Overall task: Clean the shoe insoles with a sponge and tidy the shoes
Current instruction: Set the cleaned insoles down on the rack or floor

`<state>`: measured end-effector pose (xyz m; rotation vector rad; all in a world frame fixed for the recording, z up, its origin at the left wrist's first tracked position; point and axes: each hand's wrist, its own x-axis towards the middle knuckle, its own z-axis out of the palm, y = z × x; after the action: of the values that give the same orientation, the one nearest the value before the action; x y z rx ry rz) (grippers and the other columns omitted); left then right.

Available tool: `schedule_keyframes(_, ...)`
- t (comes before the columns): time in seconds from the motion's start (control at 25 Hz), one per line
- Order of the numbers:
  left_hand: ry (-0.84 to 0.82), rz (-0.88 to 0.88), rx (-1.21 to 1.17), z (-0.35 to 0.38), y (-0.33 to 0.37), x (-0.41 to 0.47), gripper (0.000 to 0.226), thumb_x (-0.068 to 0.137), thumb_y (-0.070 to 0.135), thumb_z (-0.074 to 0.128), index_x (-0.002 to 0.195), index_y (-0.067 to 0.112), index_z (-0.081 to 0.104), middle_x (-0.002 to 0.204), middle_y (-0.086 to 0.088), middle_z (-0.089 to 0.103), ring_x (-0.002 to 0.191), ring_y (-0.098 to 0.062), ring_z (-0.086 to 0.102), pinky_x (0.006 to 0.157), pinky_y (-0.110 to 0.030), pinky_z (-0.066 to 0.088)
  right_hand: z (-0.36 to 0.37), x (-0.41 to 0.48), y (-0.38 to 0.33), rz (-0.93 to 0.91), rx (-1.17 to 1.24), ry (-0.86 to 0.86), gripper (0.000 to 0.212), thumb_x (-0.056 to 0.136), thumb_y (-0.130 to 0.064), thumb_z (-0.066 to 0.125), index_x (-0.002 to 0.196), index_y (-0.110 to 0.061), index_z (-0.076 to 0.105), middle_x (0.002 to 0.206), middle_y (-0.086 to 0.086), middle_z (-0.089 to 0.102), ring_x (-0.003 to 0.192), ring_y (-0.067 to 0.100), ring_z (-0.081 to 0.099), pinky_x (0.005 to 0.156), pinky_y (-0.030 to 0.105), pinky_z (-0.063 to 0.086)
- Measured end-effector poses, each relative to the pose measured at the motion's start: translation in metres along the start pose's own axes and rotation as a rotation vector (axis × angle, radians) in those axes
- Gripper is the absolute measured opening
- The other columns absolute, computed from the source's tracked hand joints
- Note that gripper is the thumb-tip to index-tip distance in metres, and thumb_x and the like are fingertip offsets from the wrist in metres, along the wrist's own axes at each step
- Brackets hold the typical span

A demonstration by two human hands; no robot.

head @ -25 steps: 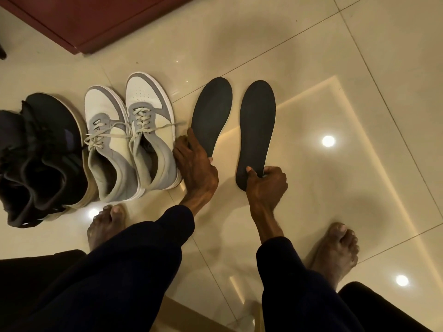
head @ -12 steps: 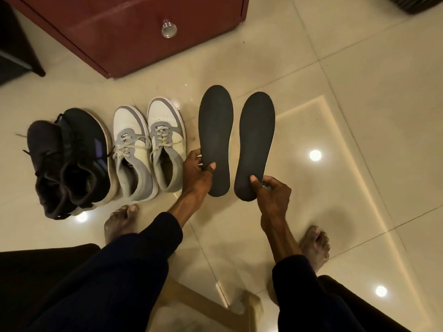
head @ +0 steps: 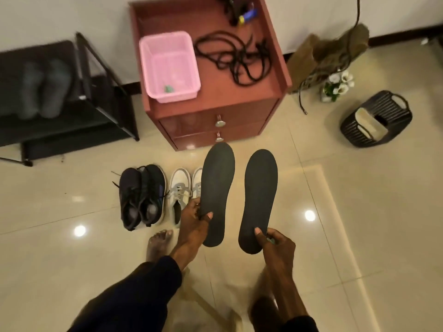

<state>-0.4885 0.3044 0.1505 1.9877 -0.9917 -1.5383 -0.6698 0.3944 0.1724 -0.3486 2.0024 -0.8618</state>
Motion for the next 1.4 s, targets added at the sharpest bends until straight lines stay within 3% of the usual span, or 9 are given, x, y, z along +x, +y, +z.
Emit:
schedule_keyframes(0.16, 0.035, 0.004, -0.027, -0.041, 0.042, -0.024, 0.04, 0.089, -0.001, 0.073, 0.122, 0.018, 0.061, 0.117, -0.003, 0.07, 0.11, -0.028, 0.068, 0.097, -0.04, 0.056, 0.004, -0.03, -0.054, -0.05, -0.018, -0.059, 0.004, 0.088, -0.021, 0.079, 0.084, -0.018, 0.078, 0.078, -0.005, 0.076, 0.08, 0.013, 0.072, 0.065, 0.014, 0.053)
schedule_keyframes(0.48, 0.104, -0.015, -0.105, -0.106, 0.067, -0.023, 0.042, 0.093, 0.002, 0.07, 0.13, 0.015, 0.057, 0.112, 0.009, 0.063, 0.105, -0.017, 0.062, 0.074, -0.009, 0.048, 0.059, -0.054, -0.112, -0.081, -0.058, -0.159, 0.005, 0.088, -0.021, 0.079, 0.09, -0.019, 0.076, 0.087, 0.001, 0.076, 0.085, 0.015, 0.071, 0.07, 0.021, 0.054)
schedule_keyframes(0.8, 0.213, -0.102, -0.188, -0.196, 0.062, 0.014, 0.046, 0.091, 0.002, 0.073, 0.135, 0.008, 0.058, 0.118, 0.001, 0.065, 0.112, -0.023, 0.064, 0.077, -0.008, 0.05, 0.136, -0.075, -0.142, -0.086, -0.141, -0.242, 0.006, 0.087, -0.018, 0.079, 0.093, -0.017, 0.077, 0.088, 0.001, 0.077, 0.088, 0.018, 0.072, 0.07, 0.022, 0.052)
schedule_keyframes(0.92, 0.237, -0.143, -0.23, -0.236, 0.063, 0.02, 0.05, 0.092, 0.007, 0.074, 0.138, 0.009, 0.056, 0.128, -0.004, 0.065, 0.115, -0.025, 0.063, 0.095, -0.027, 0.054, 0.174, -0.091, -0.151, -0.102, -0.181, -0.264, 0.008, 0.087, -0.02, 0.079, 0.094, -0.02, 0.076, 0.091, 0.0, 0.077, 0.088, 0.014, 0.071, 0.068, 0.017, 0.052)
schedule_keyframes(1.0, 0.227, -0.145, -0.237, -0.264, 0.065, 0.024, 0.049, 0.092, 0.011, 0.074, 0.137, 0.009, 0.057, 0.13, -0.005, 0.064, 0.115, -0.026, 0.063, 0.1, -0.037, 0.054, 0.201, -0.101, -0.154, -0.101, -0.217, -0.259, 0.011, 0.086, -0.031, 0.081, 0.094, -0.025, 0.077, 0.093, -0.003, 0.077, 0.087, 0.012, 0.071, 0.069, 0.017, 0.054)
schedule_keyframes(1.12, 0.264, -0.149, -0.266, -0.312, 0.068, 0.031, 0.045, 0.092, 0.016, 0.073, 0.135, 0.012, 0.058, 0.126, -0.001, 0.066, 0.111, -0.024, 0.065, 0.094, -0.034, 0.058, 0.252, -0.116, -0.158, -0.058, -0.309, -0.371, 0.037, 0.076, -0.062, 0.078, 0.102, -0.035, 0.077, 0.095, -0.014, 0.077, 0.092, 0.013, 0.073, 0.085, 0.039, 0.059)
schedule_keyframes(1.24, 0.335, -0.139, -0.327, -0.362, 0.073, 0.038, 0.041, 0.093, 0.011, 0.072, 0.131, 0.014, 0.059, 0.117, 0.003, 0.067, 0.102, -0.015, 0.068, 0.071, -0.015, 0.058, 0.31, -0.129, -0.18, -0.069, -0.251, -0.387, 0.023, 0.079, -0.038, 0.086, 0.094, -0.024, 0.078, 0.098, -0.004, 0.077, 0.092, 0.014, 0.071, 0.086, 0.028, 0.058)
schedule_keyframes(1.32, 0.4, -0.129, -0.364, -0.392, 0.075, 0.049, 0.042, 0.093, 0.008, 0.072, 0.132, 0.014, 0.059, 0.116, 0.004, 0.068, 0.098, -0.008, 0.068, 0.067, -0.012, 0.056, 0.348, -0.134, -0.201, -0.091, -0.215, -0.448, 0.013, 0.083, -0.016, 0.084, 0.087, -0.023, 0.073, 0.094, 0.005, 0.077, 0.081, 0.013, 0.069, 0.067, 0.012, 0.053)
schedule_keyframes(1.4, 0.46, -0.124, -0.372, -0.424, 0.067, 0.065, 0.044, 0.092, 0.009, 0.073, 0.133, 0.014, 0.058, 0.116, 0.006, 0.067, 0.097, -0.006, 0.067, 0.068, -0.01, 0.055, 0.39, -0.139, -0.21, -0.127, -0.213, -0.49, 0.014, 0.085, -0.012, 0.082, 0.088, -0.021, 0.072, 0.088, 0.003, 0.075, 0.075, 0.011, 0.068, 0.055, 0.008, 0.049)
